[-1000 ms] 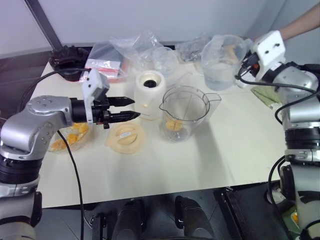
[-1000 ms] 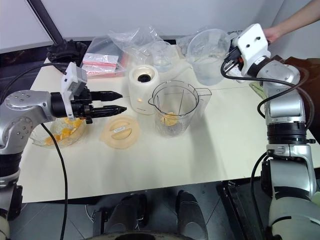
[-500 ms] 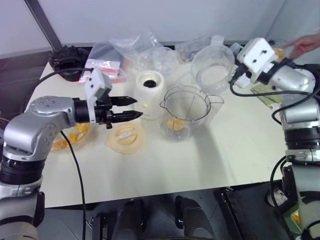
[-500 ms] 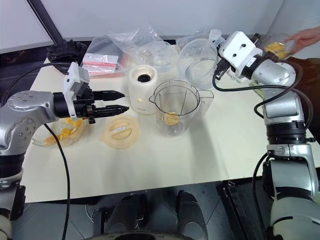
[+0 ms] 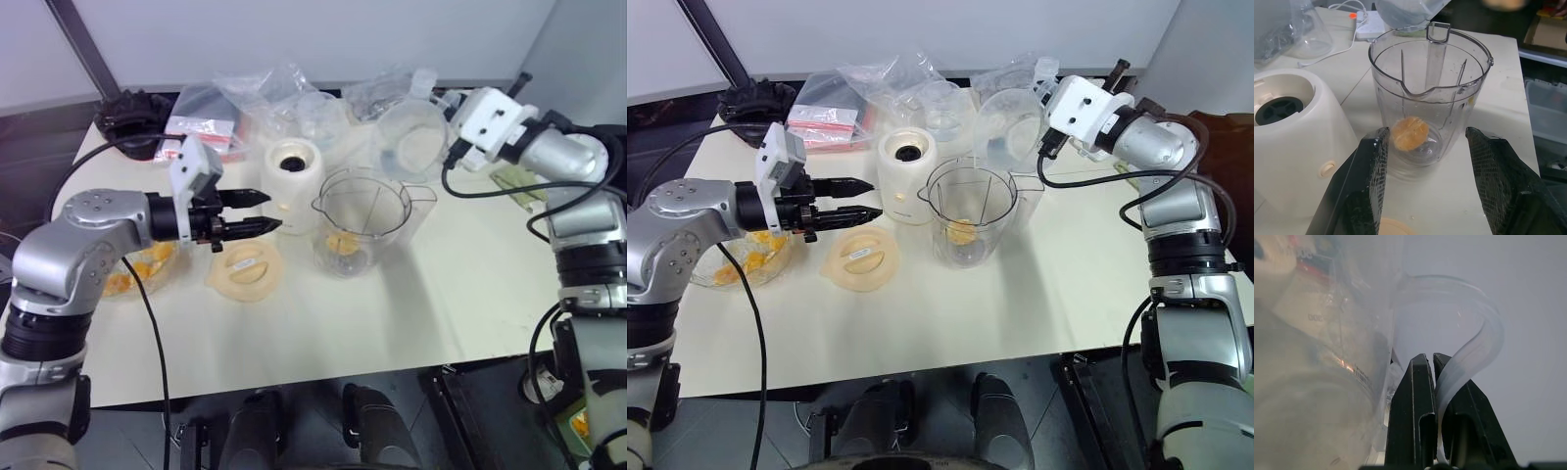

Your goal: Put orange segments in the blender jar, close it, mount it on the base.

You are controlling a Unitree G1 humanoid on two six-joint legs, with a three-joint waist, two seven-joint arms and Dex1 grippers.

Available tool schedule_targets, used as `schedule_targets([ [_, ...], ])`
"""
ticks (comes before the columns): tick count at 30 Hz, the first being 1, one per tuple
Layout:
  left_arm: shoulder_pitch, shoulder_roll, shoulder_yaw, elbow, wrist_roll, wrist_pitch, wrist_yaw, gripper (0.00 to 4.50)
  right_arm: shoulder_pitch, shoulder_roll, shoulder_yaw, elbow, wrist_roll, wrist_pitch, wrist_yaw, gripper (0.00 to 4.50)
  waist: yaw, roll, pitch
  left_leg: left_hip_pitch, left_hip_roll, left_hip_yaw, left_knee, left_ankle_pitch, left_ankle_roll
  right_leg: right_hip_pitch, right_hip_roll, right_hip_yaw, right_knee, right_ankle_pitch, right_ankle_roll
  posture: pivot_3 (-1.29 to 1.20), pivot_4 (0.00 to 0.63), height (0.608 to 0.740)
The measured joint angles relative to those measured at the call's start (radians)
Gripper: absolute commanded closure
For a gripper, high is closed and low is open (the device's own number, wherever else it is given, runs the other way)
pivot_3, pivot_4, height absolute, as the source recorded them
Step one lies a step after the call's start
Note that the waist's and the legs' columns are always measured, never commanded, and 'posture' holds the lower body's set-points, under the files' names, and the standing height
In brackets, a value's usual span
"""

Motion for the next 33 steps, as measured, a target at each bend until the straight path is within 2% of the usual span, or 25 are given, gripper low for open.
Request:
schedule_targets([
  [15, 0.0, -0.001, 0.0, -0.008, -0.001, 0.005, 0.006, 1.93, -0.028, -0.016, 0.031, 0.066, -0.087, -0.134, -0.057, 4.44, -0.002, 0.0, 0.0, 0.001, 0.0, 0.0, 0.001, 0.0, -0.001, 0.0, 0.0, 0.0, 0.002, 0.0, 0.0, 0.0, 0.15, 0.74],
  [33, 0.0, -0.016, 0.0, -0.008, 0.002, 0.005, 0.005, 1.93, -0.047, -0.033, 0.055, 0.079, -0.156, -0.197, -0.09, 4.44, -0.002, 0.0, 0.0, 0.004, 0.0, 0.0, 0.002, 0.001, -0.002, 0.0, 0.0, 0.001, 0.009, -0.001, -0.001, 0.0, 0.15, 0.74],
])
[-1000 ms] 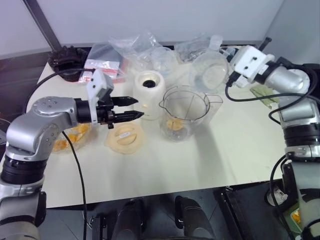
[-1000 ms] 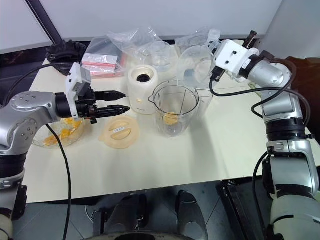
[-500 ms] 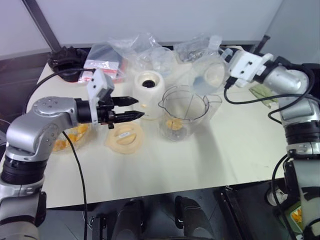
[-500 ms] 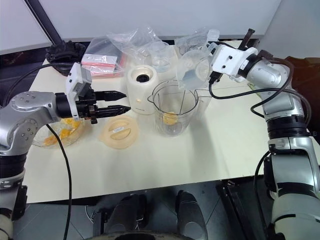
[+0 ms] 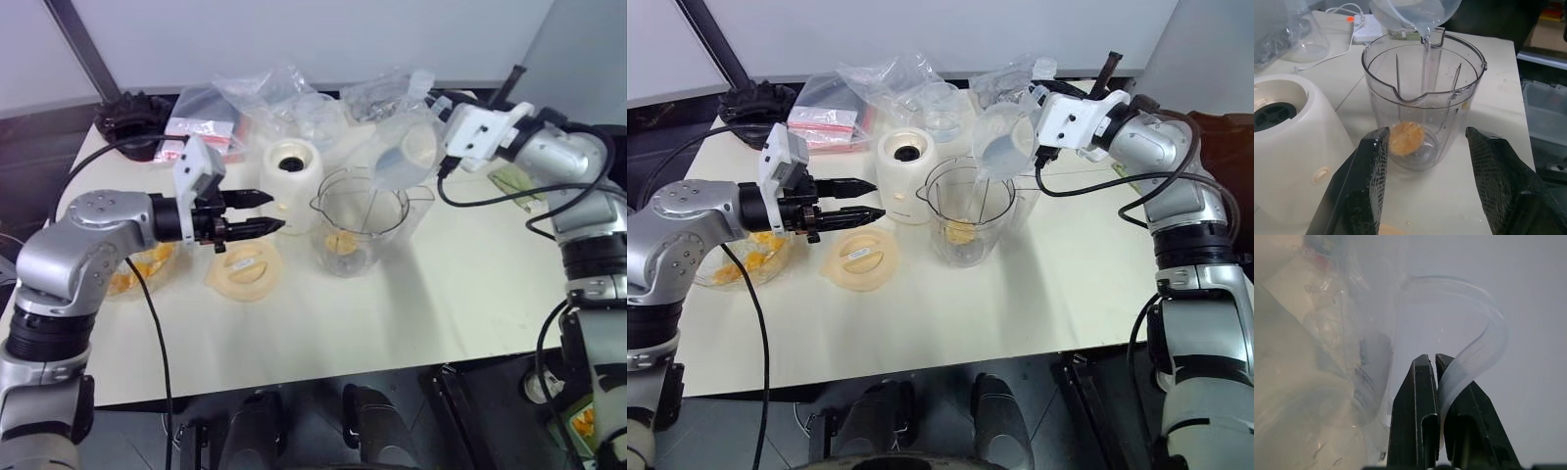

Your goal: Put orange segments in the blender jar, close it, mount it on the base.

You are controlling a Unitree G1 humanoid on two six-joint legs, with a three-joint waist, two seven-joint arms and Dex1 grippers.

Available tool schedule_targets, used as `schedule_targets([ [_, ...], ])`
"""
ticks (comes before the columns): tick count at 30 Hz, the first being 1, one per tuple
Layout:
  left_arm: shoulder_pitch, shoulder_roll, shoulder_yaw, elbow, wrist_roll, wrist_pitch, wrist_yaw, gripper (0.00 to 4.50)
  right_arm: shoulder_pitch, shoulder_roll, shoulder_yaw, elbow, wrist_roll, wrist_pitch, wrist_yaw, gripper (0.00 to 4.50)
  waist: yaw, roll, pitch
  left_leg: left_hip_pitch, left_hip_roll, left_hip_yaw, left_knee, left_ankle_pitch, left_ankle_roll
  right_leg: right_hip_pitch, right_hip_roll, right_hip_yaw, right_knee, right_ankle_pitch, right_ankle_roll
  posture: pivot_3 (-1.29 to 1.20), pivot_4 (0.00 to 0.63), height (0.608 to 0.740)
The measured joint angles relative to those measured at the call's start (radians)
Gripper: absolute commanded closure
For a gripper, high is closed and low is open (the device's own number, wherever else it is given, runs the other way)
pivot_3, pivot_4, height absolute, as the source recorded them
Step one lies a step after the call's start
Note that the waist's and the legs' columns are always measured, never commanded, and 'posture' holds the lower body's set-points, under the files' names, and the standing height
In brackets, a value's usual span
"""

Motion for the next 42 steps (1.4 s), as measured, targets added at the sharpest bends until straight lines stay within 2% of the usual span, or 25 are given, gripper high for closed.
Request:
schedule_targets([
  [8, 0.0, 0.0, 0.0, 0.0, 0.004, 0.0, 0.0, 1.93, 0.0, 0.002, 0.001, 0.007, 0.01, 0.015, 0.0, 4.44, 0.0, 0.0, 0.0, 0.001, 0.0, 0.0, 0.0, 0.0, -0.001, 0.0, 0.0, 0.0, 0.001, 0.0, -0.001, 0.0, 0.15, 0.74],
  [11, 0.0, 0.0, 0.0, 0.0, 0.004, 0.0, 0.0, 1.93, 0.002, 0.026, -0.015, 0.006, 0.064, 0.075, 0.005, 4.44, -0.001, 0.0, 0.0, 0.001, 0.0, 0.0, 0.0, 0.0, -0.001, 0.0, 0.0, 0.0, 0.002, 0.0, -0.001, 0.0, 0.15, 0.74],
  [15, 0.0, 0.0, 0.0, 0.0, 0.004, 0.001, -0.001, 1.93, 0.035, 0.073, -0.098, -0.034, 0.214, 0.253, 0.026, 4.44, 0.002, 0.0, 0.0, 0.001, 0.0, 0.0, 0.0, 0.001, -0.001, 0.0, 0.0, 0.0, 0.002, 0.001, 0.001, 0.0, 0.15, 0.74],
  [18, 0.0, 0.0, 0.0, 0.0, 0.004, 0.001, -0.003, 1.93, 0.069, 0.137, -0.196, -0.103, 0.363, 0.465, 0.018, 4.44, 0.004, 0.0, 0.0, 0.001, 0.0, 0.0, 0.0, 0.001, -0.001, 0.0, 0.0, 0.0, 0.002, 0.001, 0.001, 0.0, 0.15, 0.74],
  [21, 0.0, 0.0, -0.001, 0.0, 0.003, 0.001, -0.005, 1.93, 0.085, 0.192, -0.308, -0.174, 0.497, 0.659, -0.054, 4.44, 0.005, 0.0, 0.0, 0.001, 0.0, -0.001, 0.0, 0.001, -0.001, 0.0, 0.0, 0.0, 0.002, 0.001, 0.001, 0.0, 0.15, 0.74],
  [24, 0.0, -0.001, -0.001, 0.0, 0.0, 0.004, -0.007, 1.93, 0.112, 0.206, -0.41, -0.222, 0.559, 0.749, -0.158, 4.44, 0.008, 0.0, 0.0, 0.001, 0.0, -0.001, 0.0, 0.001, -0.001, 0.001, 0.0, 0.0, 0.002, 0.001, 0.001, 0.0, 0.15, 0.74],
  [30, -0.003, -0.004, -0.002, 0.0, -0.015, 0.016, -0.013, 1.93, 0.274, 0.206, -0.492, -0.221, 0.531, 0.737, -0.316, 4.44, 0.003, -0.001, -0.001, 0.001, 0.0, -0.001, 0.0, 0.001, -0.001, 0.001, 0.0, 0.0, 0.002, 0.001, 0.001, 0.0, 0.15, 0.74],
  [35, -0.005, -0.01, -0.006, 0.0, -0.015, 0.022, -0.019, 1.93, 0.383, 0.226, -0.54, -0.148, 0.511, 0.638, -0.42, 4.44, -0.004, -0.001, -0.001, 0.003, 0.0, -0.001, 0.0, 0.001, -0.001, 0.001, 0.0, 0.001, 0.002, 0.001, 0.001, 0.0, 0.15, 0.74],
  [42, 0.001, -0.014, -0.01, -0.036, -0.031, 0.032, -0.017, 1.93, 0.427, 0.314, -0.541, 0.026, 0.498, 0.515, -0.525, 4.44, -0.007, -0.001, -0.001, 0.006, 0.0, -0.001, 0.0, 0.001, -0.001, 0.003, 0.001, 0.003, 0.003, -0.001, -0.002, 0.0, 0.15, 0.74],
])
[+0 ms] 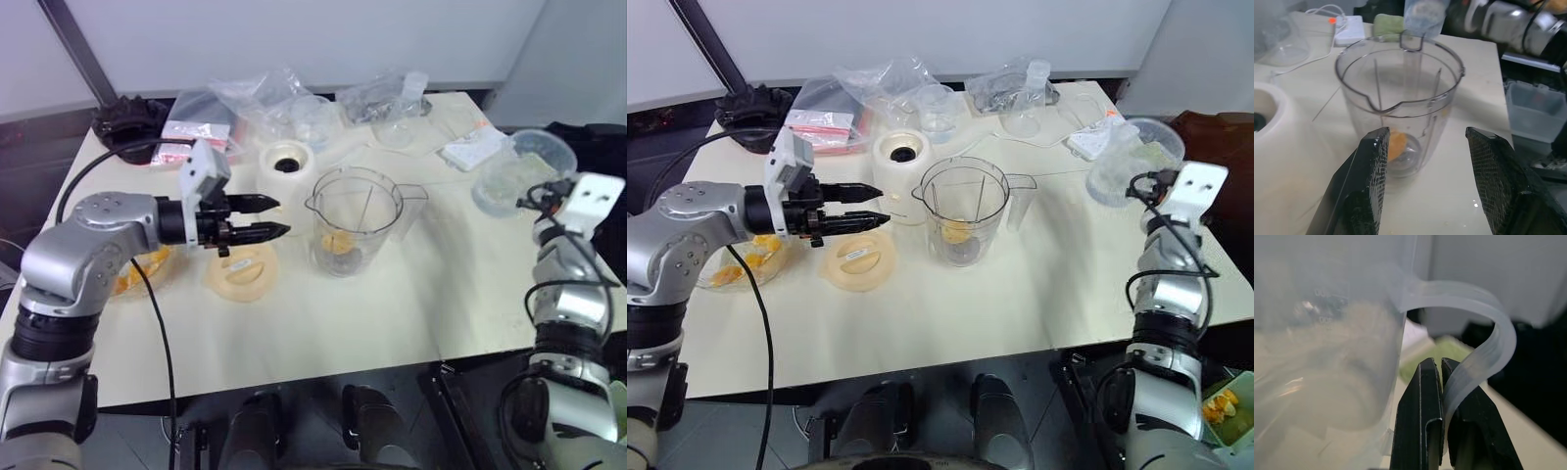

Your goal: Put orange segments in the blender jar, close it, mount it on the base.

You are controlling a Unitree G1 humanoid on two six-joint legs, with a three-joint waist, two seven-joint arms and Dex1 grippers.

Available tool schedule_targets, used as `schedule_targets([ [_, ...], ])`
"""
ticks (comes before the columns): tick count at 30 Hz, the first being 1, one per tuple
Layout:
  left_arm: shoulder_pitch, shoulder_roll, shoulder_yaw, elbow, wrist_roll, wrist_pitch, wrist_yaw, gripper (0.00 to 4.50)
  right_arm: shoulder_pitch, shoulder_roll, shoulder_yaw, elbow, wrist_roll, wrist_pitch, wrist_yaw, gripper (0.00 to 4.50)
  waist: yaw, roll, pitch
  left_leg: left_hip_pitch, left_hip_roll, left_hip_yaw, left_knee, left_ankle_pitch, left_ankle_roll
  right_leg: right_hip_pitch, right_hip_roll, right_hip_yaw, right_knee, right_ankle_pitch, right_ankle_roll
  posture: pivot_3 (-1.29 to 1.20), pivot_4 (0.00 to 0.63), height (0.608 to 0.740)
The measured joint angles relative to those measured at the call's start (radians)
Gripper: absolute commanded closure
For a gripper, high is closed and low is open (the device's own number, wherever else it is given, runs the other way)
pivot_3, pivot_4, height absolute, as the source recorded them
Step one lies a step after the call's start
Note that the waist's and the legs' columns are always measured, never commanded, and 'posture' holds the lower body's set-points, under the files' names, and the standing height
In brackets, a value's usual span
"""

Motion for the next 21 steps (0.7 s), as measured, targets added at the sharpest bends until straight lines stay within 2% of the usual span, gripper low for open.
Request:
schedule_targets([
  [13, 0.019, 0.003, 0.0, -0.024, -0.006, 0.035, 0.025, 1.93, 0.0, 0.067, 0.038, 0.287, -0.02, -0.174, -0.083, 4.44, 0.002, 0.0, 0.0, 0.001, 0.0, 0.0, 0.0, 0.0, 0.0, 0.001, 0.0, 0.0, -0.001, 0.0, 0.0, 0.0, 0.15, 0.74],
  [19, 0.019, 0.003, 0.0, -0.025, -0.006, 0.038, 0.034, 1.93, -0.002, 0.071, 0.048, 0.354, -0.02, -0.226, -0.093, 4.44, 0.001, 0.0, 0.0, 0.001, 0.0, 0.0, 0.0, 0.0, 0.0, 0.001, 0.0, 0.001, 0.0, 0.0, 0.0, 0.0, 0.15, 0.74],
  [21, 0.019, 0.003, 0.0, -0.025, -0.006, 0.039, 0.037, 1.93, -0.002, 0.071, 0.051, 0.36, -0.02, -0.232, -0.095, 3.85, 0.001, 0.0, 0.0, 0.002, 0.0, 0.0, 0.0, 0.0, 0.0, 0.002, 0.0, 0.001, 0.0, 0.0, 0.0, 0.0, 0.15, 0.74],
])
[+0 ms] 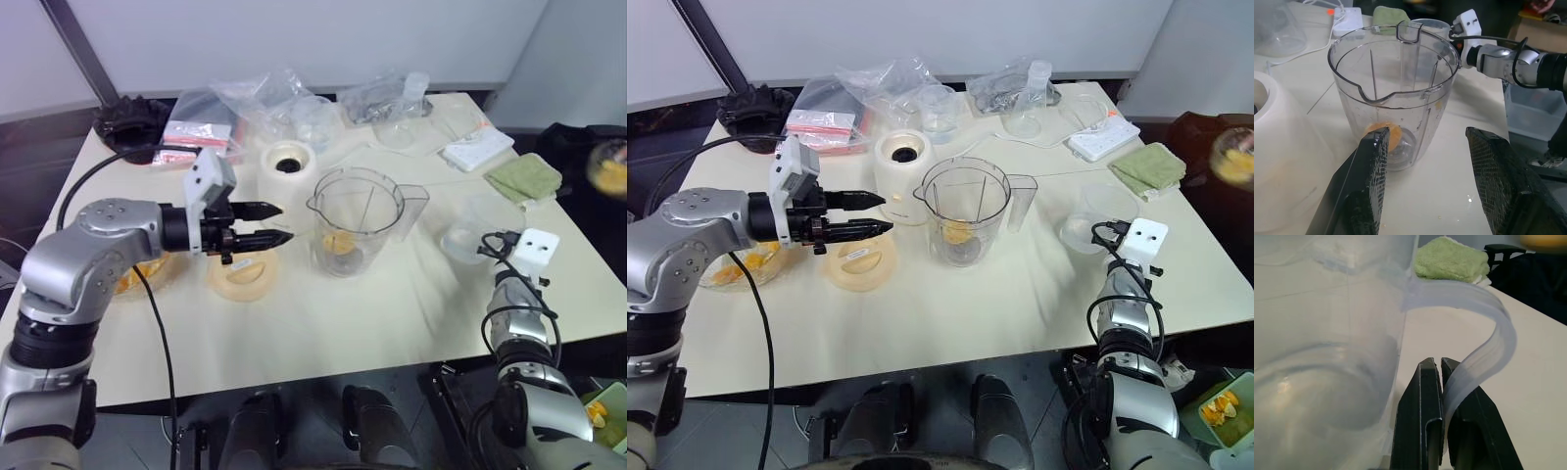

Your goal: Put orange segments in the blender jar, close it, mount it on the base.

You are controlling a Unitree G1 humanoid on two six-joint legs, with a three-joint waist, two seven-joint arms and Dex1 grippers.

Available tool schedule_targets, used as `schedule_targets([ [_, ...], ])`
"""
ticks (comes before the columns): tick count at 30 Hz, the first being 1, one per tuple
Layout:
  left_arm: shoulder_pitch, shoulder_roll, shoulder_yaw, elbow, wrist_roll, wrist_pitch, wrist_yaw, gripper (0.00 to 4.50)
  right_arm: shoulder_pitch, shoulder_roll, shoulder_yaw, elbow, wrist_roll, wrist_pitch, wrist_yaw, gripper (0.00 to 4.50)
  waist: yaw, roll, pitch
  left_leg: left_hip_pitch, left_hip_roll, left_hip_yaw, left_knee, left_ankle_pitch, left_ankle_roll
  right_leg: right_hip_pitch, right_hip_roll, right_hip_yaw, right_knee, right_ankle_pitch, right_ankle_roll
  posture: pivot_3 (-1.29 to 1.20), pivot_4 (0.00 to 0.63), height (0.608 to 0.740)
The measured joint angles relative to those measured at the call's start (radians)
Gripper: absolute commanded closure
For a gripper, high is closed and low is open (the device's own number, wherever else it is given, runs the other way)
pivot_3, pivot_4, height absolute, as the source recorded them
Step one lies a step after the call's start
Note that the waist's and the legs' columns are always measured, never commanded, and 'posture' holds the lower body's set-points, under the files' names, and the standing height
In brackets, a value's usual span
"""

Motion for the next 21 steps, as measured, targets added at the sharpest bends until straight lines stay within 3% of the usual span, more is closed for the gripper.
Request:
schedule_targets([
  [1, 0.0, 0.0, 0.0, 0.0, 0.0, 0.0, 0.001, 1.93, 0.0, 0.0, 0.002, 0.003, 0.0, -0.002, -0.002, 3.62, 0.0, 0.0, 0.0, 0.0, 0.0, 0.0, 0.0, 0.0, 0.0, 0.0, 0.0, 0.0, 0.0, 0.0, 0.0, 0.0, 0.15, 0.74],
  [6, -0.002, 0.0, 0.0, 0.0, 0.0, 0.003, 0.005, 1.93, 0.007, -0.002, 0.008, 0.012, -0.004, -0.004, -0.025, 0.9, -0.004, 0.0, 0.0, 0.003, 0.0, 0.0, 0.0, 0.0, 0.0, 0.003, 0.0, 0.0, 0.0, 0.0, 0.0, 0.0, 0.15, 0.74],
  [8, -0.004, 0.0, 0.0, 0.0, 0.0, 0.004, 0.006, 1.93, 0.016, -0.002, 0.009, 0.012, -0.004, -0.006, -0.03, 0.02, -0.011, -0.001, 0.0, 0.005, 0.0, 0.0, 0.0, 0.0, 0.0, 0.005, 0.0, 0.0, 0.0, 0.0, 0.0, 0.0, 0.15, 0.74],
  [21, -0.011, -0.004, -0.004, 0.006, 0.003, 0.006, 0.001, 1.93, 0.148, 0.027, 0.05, -0.168, -0.006, 0.023, -0.038, 0.02, -0.02, -0.002, -0.001, 0.007, 0.0, -0.001, 0.0, 0.0, 0.0, 0.008, 0.0, 0.0, -0.001, -0.001, 0.0, 0.0, 0.15, 0.74],
])
